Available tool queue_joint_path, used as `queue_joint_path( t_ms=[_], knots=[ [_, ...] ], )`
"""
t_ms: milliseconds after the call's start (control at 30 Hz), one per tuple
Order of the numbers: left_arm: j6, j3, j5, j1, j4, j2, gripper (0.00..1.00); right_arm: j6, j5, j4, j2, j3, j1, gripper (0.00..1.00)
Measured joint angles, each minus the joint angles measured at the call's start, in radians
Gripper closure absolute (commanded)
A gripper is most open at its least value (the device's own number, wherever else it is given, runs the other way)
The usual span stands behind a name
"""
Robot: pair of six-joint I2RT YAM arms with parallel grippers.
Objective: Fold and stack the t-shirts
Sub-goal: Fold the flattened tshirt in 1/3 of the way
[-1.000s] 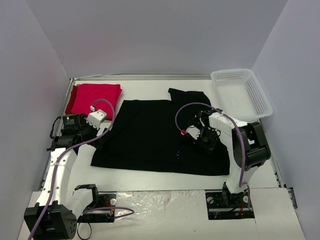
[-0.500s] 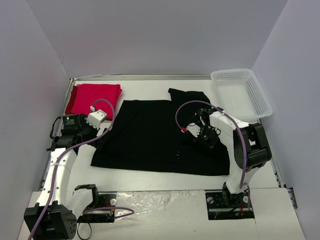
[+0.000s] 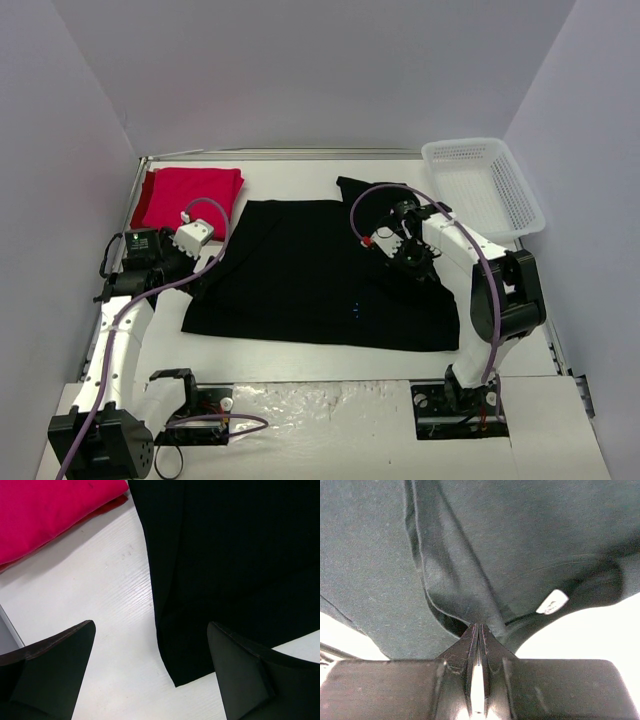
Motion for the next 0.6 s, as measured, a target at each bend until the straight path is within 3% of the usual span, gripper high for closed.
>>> queue_joint_path(
  t_ms=[600],
  knots=[
    [0.0,-0.001,0.001,0.0,0.0,0.001,0.06,0.029,0.031,0.024,0.103,0.134,-0.01,1.0]
  ],
)
